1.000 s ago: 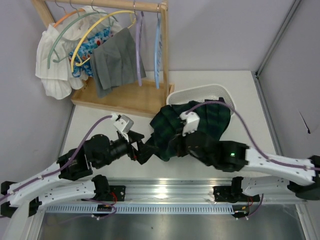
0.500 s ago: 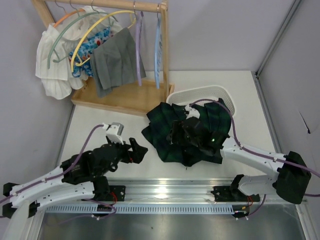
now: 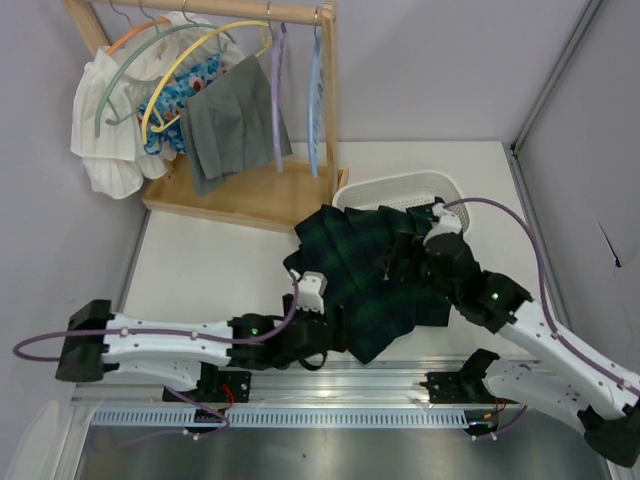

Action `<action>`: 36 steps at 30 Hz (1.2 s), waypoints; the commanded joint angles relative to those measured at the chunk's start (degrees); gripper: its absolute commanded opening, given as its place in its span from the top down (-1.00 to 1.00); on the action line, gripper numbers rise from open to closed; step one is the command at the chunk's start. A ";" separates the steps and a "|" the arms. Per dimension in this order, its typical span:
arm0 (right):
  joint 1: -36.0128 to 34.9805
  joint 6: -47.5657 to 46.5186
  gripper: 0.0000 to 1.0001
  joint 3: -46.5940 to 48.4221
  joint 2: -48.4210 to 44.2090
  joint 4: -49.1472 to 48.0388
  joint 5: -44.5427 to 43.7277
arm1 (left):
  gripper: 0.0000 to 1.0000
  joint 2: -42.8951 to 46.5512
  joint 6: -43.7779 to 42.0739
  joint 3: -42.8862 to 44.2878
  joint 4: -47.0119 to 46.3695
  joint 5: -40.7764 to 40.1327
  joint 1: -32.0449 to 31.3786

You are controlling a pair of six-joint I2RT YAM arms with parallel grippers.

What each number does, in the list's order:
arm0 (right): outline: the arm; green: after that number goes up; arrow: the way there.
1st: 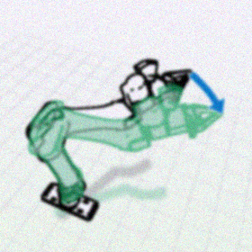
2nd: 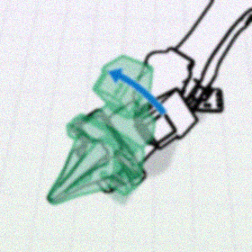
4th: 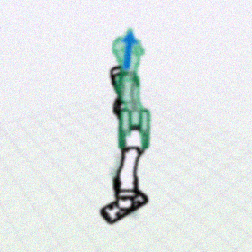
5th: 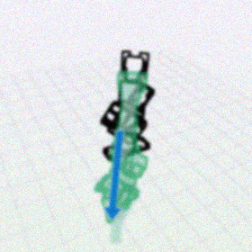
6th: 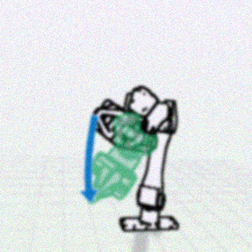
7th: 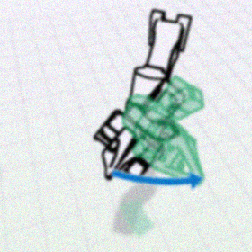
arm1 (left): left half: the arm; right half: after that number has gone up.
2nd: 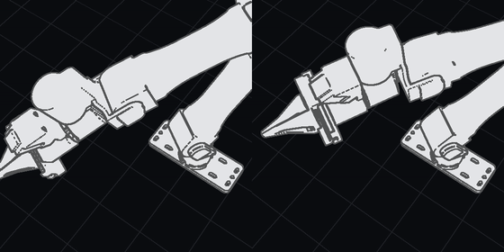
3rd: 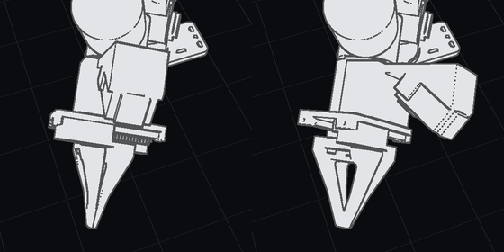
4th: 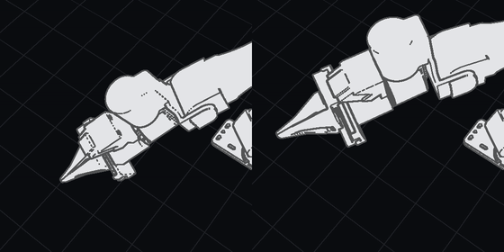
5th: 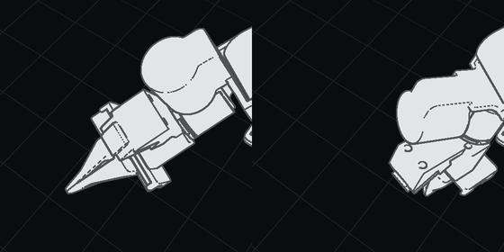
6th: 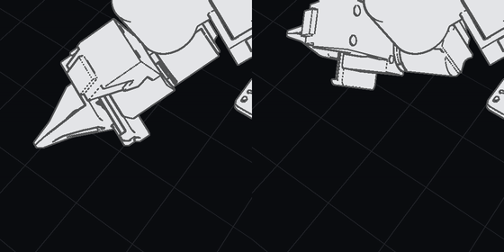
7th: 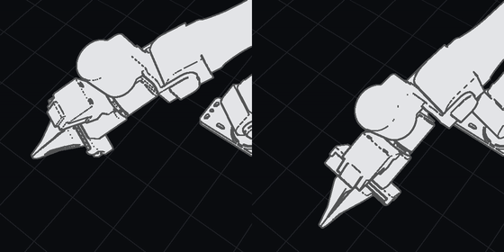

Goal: Place the skirt on the hanger

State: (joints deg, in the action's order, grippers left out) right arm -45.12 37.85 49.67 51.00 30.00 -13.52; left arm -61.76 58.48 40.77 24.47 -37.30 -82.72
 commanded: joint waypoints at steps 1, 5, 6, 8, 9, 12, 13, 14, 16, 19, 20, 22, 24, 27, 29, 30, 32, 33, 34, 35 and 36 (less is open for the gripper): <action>2.31 2.84 -0.97 -3.95 -6.95 10.16 -7.39 | -0.89 -6.78 8.75 4.05 -3.80 -9.19 -5.68; 6.70 4.95 -0.97 -7.38 -14.95 14.46 -7.84 | -0.89 -15.83 10.69 7.99 -5.85 -6.73 -8.24; 7.32 5.04 -0.97 -7.83 -16.36 14.91 -7.84 | -0.90 -18.90 11.13 8.79 -4.97 -7.43 -9.73; 8.38 4.96 -0.98 -8.71 -20.14 15.79 -6.96 | -0.90 -21.55 11.83 12.13 -3.47 -8.31 -10.97; 8.99 4.70 -0.99 -8.97 -21.11 15.97 -6.70 | -0.90 -22.69 11.83 12.75 -2.16 -8.49 -11.50; 9.35 5.39 -0.98 -9.50 -22.96 17.02 -6.08 | -0.90 -26.48 11.22 14.95 -1.70 -8.49 -11.68; 9.35 5.48 -0.99 -9.50 -23.14 16.94 -5.56 | -0.90 -28.14 10.61 15.47 -1.44 -8.67 -11.68; 9.35 5.75 -0.98 -9.42 -23.05 16.59 -4.68 | -0.89 -29.03 10.60 16.43 -1.18 -9.10 -11.68; 9.35 6.10 -0.98 -9.59 -23.05 16.06 -4.15 | -0.84 -30.70 11.13 17.05 -0.56 -8.24 -10.63; 9.35 6.19 -0.98 -10.03 -23.14 15.44 -3.18 | -0.76 -32.64 13.84 16.62 0.75 -5.68 -8.35; 9.35 6.27 -0.98 -10.12 -23.23 15.27 -3.01 | -0.73 -32.81 14.99 16.44 1.63 -6.64 -7.90; 9.35 6.45 -0.97 -10.38 -23.76 15.00 -2.30 | -0.65 -32.90 17.09 15.74 3.29 -8.31 -6.94; 9.35 6.45 -0.97 -10.82 -24.37 14.74 -2.13 | -0.47 -33.51 17.63 15.56 3.74 -10.51 -6.32; 9.27 6.63 -0.97 -13.62 -24.81 12.38 -1.25 | 0.28 -34.57 20.52 16.18 6.37 -13.75 -5.70; 9.35 6.54 -0.97 -16.52 -24.02 9.40 0.50 | 0.86 -34.49 22.99 17.93 12.05 -14.64 -4.56; 9.35 5.84 -0.95 -17.23 -23.67 8.16 1.29 | 0.99 -33.00 23.43 18.46 14.09 -14.82 -2.82; 8.74 1.74 -0.89 -18.81 -23.23 3.68 4.98 | 1.00 -29.41 21.08 18.12 16.66 -15.34 -0.96; 8.21 0.23 -0.87 -19.26 -23.32 1.75 6.39 | 0.99 -26.86 19.24 17.68 16.66 -15.61 0.87; 7.60 -1.09 -0.87 -19.61 -23.84 -1.58 7.18 | 1.00 -20.75 13.47 15.58 15.53 -15.79 1.94; 6.99 -2.24 -0.87 -19.87 -24.28 -3.18 8.06 | 0.99 -17.38 10.20 14.95 13.96 -15.18 2.99; 5.24 -5.03 -0.87 -20.22 -24.46 -5.02 8.59 | 0.99 -14.04 6.77 13.30 10.63 -14.21 5.70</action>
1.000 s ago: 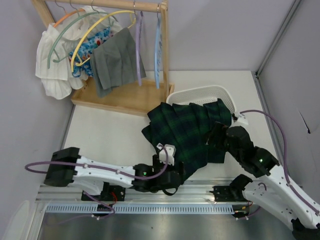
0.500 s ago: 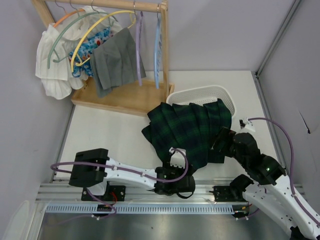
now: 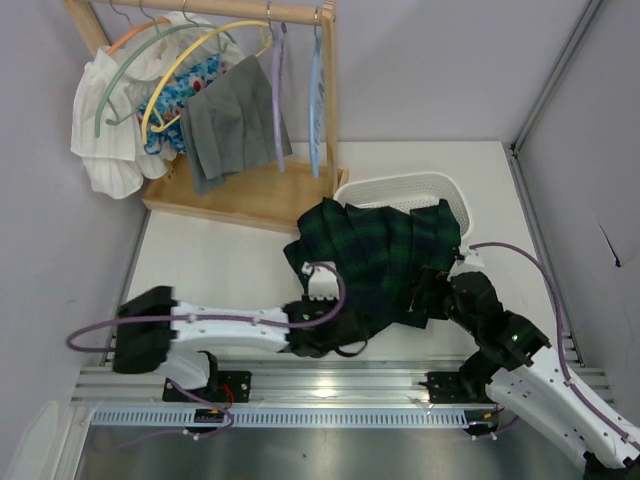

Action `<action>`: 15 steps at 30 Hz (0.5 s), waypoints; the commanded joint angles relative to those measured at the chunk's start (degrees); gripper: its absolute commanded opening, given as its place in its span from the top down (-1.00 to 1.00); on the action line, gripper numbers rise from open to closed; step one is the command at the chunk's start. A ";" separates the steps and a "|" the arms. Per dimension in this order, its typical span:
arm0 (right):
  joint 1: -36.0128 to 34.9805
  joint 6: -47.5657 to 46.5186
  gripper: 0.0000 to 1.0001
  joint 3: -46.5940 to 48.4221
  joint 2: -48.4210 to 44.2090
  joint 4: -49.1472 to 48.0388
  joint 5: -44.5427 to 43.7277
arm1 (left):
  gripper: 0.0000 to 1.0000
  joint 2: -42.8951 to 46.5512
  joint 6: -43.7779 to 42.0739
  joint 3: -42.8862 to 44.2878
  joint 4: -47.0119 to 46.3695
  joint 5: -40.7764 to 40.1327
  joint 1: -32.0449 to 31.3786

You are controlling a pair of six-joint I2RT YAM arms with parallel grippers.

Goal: Place the skirt on the hanger

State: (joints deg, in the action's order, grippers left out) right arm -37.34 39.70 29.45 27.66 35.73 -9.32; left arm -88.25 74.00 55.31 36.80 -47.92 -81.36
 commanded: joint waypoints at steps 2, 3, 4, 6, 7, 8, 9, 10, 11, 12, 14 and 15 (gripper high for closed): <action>-5.01 -10.68 -0.83 -0.45 -1.90 -16.37 7.02 | 1.00 21.77 -19.21 -3.18 -4.97 1.67 7.52; -8.24 -12.35 -0.83 -0.88 -2.08 -18.13 7.04 | 0.99 24.41 -22.02 -3.62 -6.20 3.60 10.67; -10.10 -15.41 -0.83 -1.24 -2.26 -21.89 6.95 | 1.00 26.70 -26.58 -3.63 -7.60 5.19 12.18; -14.14 -18.24 -0.84 -1.50 -1.48 -25.08 4.42 | 1.00 31.20 -30.03 -2.15 -7.00 8.45 15.69; -18.60 -19.65 -0.85 -0.81 -0.60 -27.44 1.62 | 1.00 31.73 -32.75 -1.35 -5.44 9.07 16.49; -20.99 -20.36 -0.85 -0.10 2.02 -28.42 -1.72 | 1.00 31.82 -33.82 0.31 -4.64 9.42 17.11; -23.37 -21.41 -0.86 0.51 3.87 -29.39 -7.49 | 1.00 31.39 -36.27 2.07 -3.67 9.77 17.98; -28.00 -23.86 -0.86 2.43 5.98 -31.31 -10.68 | 0.99 30.77 -36.99 2.95 -1.75 9.95 18.34; -30.31 -25.19 -0.87 3.50 8.26 -32.29 -13.76 | 0.99 30.07 -37.78 4.70 -1.21 10.30 18.69; -32.51 -26.51 -0.88 4.64 13.33 -33.25 -16.84 | 0.99 28.67 -39.18 5.24 -1.03 11.17 19.31; -37.18 -26.87 -0.95 8.07 18.54 -35.54 -28.26 | 0.99 27.87 -39.72 6.04 -1.37 11.62 20.01; -37.62 -26.35 -0.96 9.12 20.83 -37.38 -30.82 | 0.99 27.43 -40.15 6.04 -1.72 12.49 20.88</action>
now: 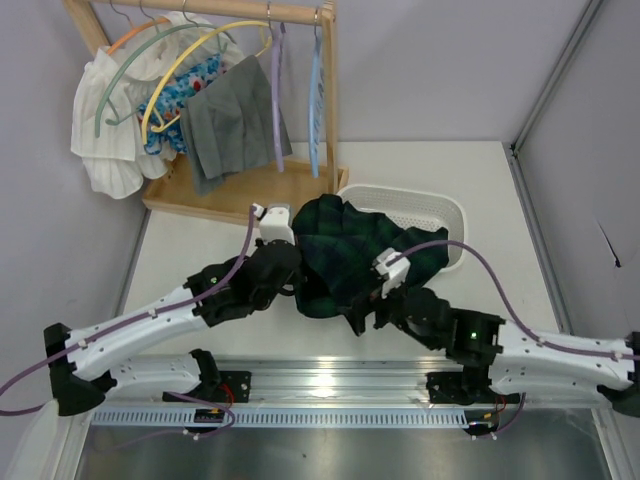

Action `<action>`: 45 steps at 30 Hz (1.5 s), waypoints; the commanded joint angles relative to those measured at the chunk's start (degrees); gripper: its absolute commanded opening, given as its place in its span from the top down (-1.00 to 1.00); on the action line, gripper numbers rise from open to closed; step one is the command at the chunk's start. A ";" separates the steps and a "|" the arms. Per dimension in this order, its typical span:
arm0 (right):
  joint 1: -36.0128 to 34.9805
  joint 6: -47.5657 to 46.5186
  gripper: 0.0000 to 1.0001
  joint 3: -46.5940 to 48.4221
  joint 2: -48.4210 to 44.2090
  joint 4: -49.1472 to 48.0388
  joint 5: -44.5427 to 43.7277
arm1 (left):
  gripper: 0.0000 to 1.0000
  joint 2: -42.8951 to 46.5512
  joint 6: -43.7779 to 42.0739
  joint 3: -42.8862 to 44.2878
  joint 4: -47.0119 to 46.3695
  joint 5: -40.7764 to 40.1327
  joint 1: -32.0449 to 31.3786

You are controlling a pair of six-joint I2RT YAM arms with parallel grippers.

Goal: Place the skirt on the hanger

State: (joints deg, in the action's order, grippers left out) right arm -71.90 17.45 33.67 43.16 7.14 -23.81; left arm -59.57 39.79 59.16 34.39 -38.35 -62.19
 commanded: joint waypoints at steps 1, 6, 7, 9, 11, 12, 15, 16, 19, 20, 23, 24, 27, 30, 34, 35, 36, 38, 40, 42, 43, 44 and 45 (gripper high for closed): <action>-3.16 -3.14 -0.96 6.04 9.27 -9.76 -18.01 | 0.99 -1.34 -5.95 1.76 0.50 3.54 2.25; -3.16 1.44 -0.96 8.87 17.74 -17.23 -18.28 | 0.99 -0.20 -6.39 0.78 -2.75 7.58 4.45; -3.16 1.27 -0.96 8.96 20.71 -17.77 -18.63 | 1.00 -0.11 -6.57 0.79 -2.93 7.85 4.54; -3.25 1.70 -0.96 9.92 23.63 -17.77 -22.49 | 0.99 0.16 -7.00 1.40 -2.84 8.20 4.54; -3.16 1.09 -0.98 10.45 26.96 -18.03 -24.08 | 0.99 0.24 -7.36 1.66 -2.66 8.64 4.71; -3.07 0.83 -0.98 11.06 27.76 -18.21 -24.17 | 0.99 0.24 -7.45 1.75 -2.49 8.73 4.89; -2.63 0.92 -0.98 11.68 29.44 -19.26 -23.47 | 0.99 0.33 -7.01 1.40 -2.31 8.73 5.06; -2.20 0.74 -0.98 11.94 29.88 -19.35 -23.73 | 0.98 0.59 -7.01 1.31 -2.49 8.55 5.15; 0.17 2.57 -0.91 13.43 31.46 -14.20 -27.85 | 0.97 1.47 -6.57 0.79 -2.14 8.73 5.77; 0.96 3.89 -0.82 13.87 31.46 -11.82 -29.17 | 0.97 1.56 -6.57 0.70 -1.70 8.64 6.03; 4.92 7.75 -0.57 13.01 27.96 -3.55 -30.24 | 0.97 2.79 -6.31 0.52 -0.12 7.50 6.38; 5.80 8.21 -0.50 12.13 24.73 -2.23 -29.98 | 0.97 2.97 -6.22 0.26 -0.03 7.41 6.47; 8.96 9.09 -0.20 7.12 17.96 -1.60 -28.31 | 0.96 3.76 -6.04 -0.44 0.06 7.59 6.65; 14.49 10.67 0.13 2.99 14.16 -1.08 -23.92 | 0.97 3.85 -5.86 -0.80 0.24 8.11 6.73; 21.26 10.41 0.90 1.57 10.64 1.03 -20.23 | 0.96 4.46 -5.25 -1.41 1.20 7.24 6.65; 22.40 9.71 1.00 1.49 10.11 1.04 -18.04 | 0.96 4.55 -4.81 -2.11 1.12 7.15 6.65; 24.24 8.40 1.00 1.75 9.67 0.95 -16.89 | 0.95 4.73 -4.64 -2.55 0.94 7.06 6.65; 25.84 7.34 1.00 2.45 8.97 0.86 -14.69 | 0.91 4.73 -3.15 -4.57 0.07 7.15 6.65; 27.51 7.51 1.00 4.98 9.31 2.09 -11.00 | 0.81 4.20 -0.96 -7.73 -1.60 7.32 6.65; 27.86 7.94 1.00 8.75 11.24 3.75 -9.42 | 0.69 2.54 5.09 -11.32 -3.88 8.46 6.56; 27.87 8.12 1.00 10.26 12.12 4.46 -8.89 | 0.63 2.10 5.12 -12.30 -4.94 8.47 6.56; 27.95 7.95 1.00 11.75 13.26 5.07 -8.27 | 0.59 1.57 7.82 -13.27 -5.91 9.34 6.21; 28.04 7.77 1.00 13.16 15.79 6.12 -7.66 | 0.53 0.78 9.41 -15.10 -6.70 9.43 6.03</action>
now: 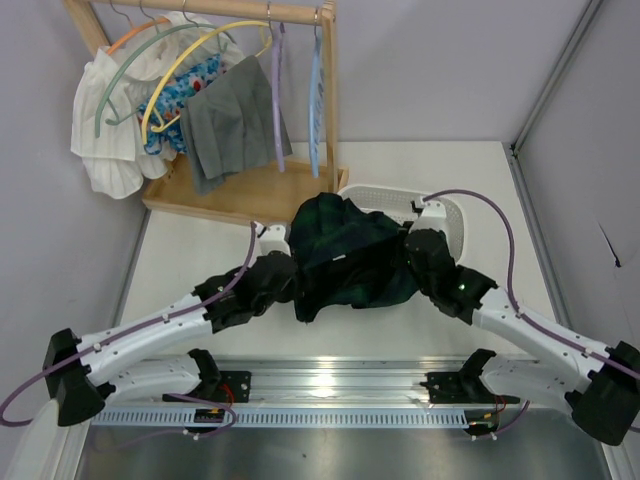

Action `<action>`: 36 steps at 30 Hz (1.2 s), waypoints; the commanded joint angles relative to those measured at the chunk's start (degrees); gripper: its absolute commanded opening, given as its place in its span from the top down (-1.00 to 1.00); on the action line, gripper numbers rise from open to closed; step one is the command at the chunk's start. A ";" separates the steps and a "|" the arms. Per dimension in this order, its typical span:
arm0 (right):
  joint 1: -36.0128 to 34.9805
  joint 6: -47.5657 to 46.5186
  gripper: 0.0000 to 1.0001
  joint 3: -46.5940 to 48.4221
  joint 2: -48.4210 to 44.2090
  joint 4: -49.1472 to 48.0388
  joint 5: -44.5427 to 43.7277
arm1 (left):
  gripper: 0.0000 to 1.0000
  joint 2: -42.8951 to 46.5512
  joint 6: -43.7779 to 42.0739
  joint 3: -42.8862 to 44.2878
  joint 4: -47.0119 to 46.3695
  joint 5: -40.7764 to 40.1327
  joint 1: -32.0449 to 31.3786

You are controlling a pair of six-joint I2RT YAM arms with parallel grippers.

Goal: Place the skirt on the hanger

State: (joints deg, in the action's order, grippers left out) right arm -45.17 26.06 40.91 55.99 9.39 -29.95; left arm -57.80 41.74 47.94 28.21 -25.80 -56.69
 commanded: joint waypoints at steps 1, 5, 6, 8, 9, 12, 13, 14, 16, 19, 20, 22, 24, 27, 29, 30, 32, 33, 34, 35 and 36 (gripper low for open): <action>1.40 -1.10 1.00 7.42 4.21 4.49 -0.81 | 0.28 -1.35 9.14 -5.82 -1.13 -3.03 0.26; 1.40 -1.63 1.00 13.31 9.48 5.56 0.25 | -0.20 -1.44 18.09 -11.19 -1.49 -4.87 -1.75; 1.48 -1.63 1.00 13.76 10.10 5.12 0.42 | -0.25 -1.26 19.42 -11.90 -1.31 -5.39 -2.11; 1.48 -1.89 1.00 14.38 11.16 4.41 1.03 | -0.40 -1.26 23.28 -13.30 -0.96 -5.66 -3.68; 1.40 -2.07 1.00 15.07 11.42 3.89 1.30 | -0.41 -1.26 24.09 -13.75 -1.83 -6.27 -4.39; 1.49 -2.25 1.00 16.48 12.74 3.80 2.09 | -0.64 -3.10 29.01 -14.90 -3.24 -7.51 -7.29; 1.49 -2.33 1.00 16.84 13.61 3.97 2.35 | -0.78 -4.93 30.15 -14.81 -4.12 -7.60 -7.82; 1.49 -2.33 1.00 17.10 13.88 4.23 2.36 | -0.80 -5.91 32.77 -14.81 -4.39 -7.68 -8.96; 1.49 -2.42 1.00 17.02 14.15 4.32 2.79 | -0.82 -7.67 35.77 -14.11 -4.21 -8.73 -10.45; 1.49 -2.51 1.00 16.40 13.89 3.97 3.23 | -0.80 -11.36 44.99 -13.40 -1.50 -11.19 -13.71; 1.49 -2.42 1.00 16.31 13.63 3.97 3.32 | -0.81 -12.94 49.28 -13.49 -0.70 -11.72 -14.32; 1.49 -2.94 1.00 16.05 13.27 3.88 3.85 | -0.78 -14.18 54.30 -14.89 -2.00 -11.38 -14.68; 1.49 -3.47 1.00 16.05 12.57 4.32 3.94 | -0.76 -14.88 55.82 -16.56 -4.64 -11.37 -14.86; 1.57 -3.83 1.00 15.79 11.08 5.03 3.50 | -0.70 -15.93 57.57 -17.10 -5.71 -12.25 -15.21; 1.75 -3.65 1.00 15.00 10.20 5.03 3.24 | -0.66 -16.81 60.47 -14.99 -1.61 -14.79 -16.35; 1.92 -3.57 1.00 14.73 9.41 4.94 3.32 | -0.57 -17.69 61.79 -14.46 -0.18 -15.50 -16.79; 2.54 -3.13 1.00 14.12 9.14 5.20 3.59 | -0.41 -18.48 65.31 -13.40 1.41 -16.38 -17.84; 2.80 -3.12 1.00 14.11 8.88 5.46 4.11 | -0.04 -18.66 65.92 -13.40 1.06 -16.65 -18.11; 3.07 -3.21 1.00 14.29 8.88 5.81 4.38 | 0.20 -19.10 66.54 -13.92 0.37 -16.74 -18.54; 3.59 -3.30 1.00 14.64 8.79 6.95 4.99 | 0.46 -19.28 66.28 -14.54 -0.51 -16.48 -18.55; 3.94 -3.56 1.00 15.69 8.61 7.74 5.17 | 0.91 -19.45 65.85 -15.15 -1.83 -15.60 -18.55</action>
State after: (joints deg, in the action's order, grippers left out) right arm -42.41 23.29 55.13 66.15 16.38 -25.50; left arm -76.55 103.88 32.73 26.55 -39.51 -74.65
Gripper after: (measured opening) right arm 0.034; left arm 0.210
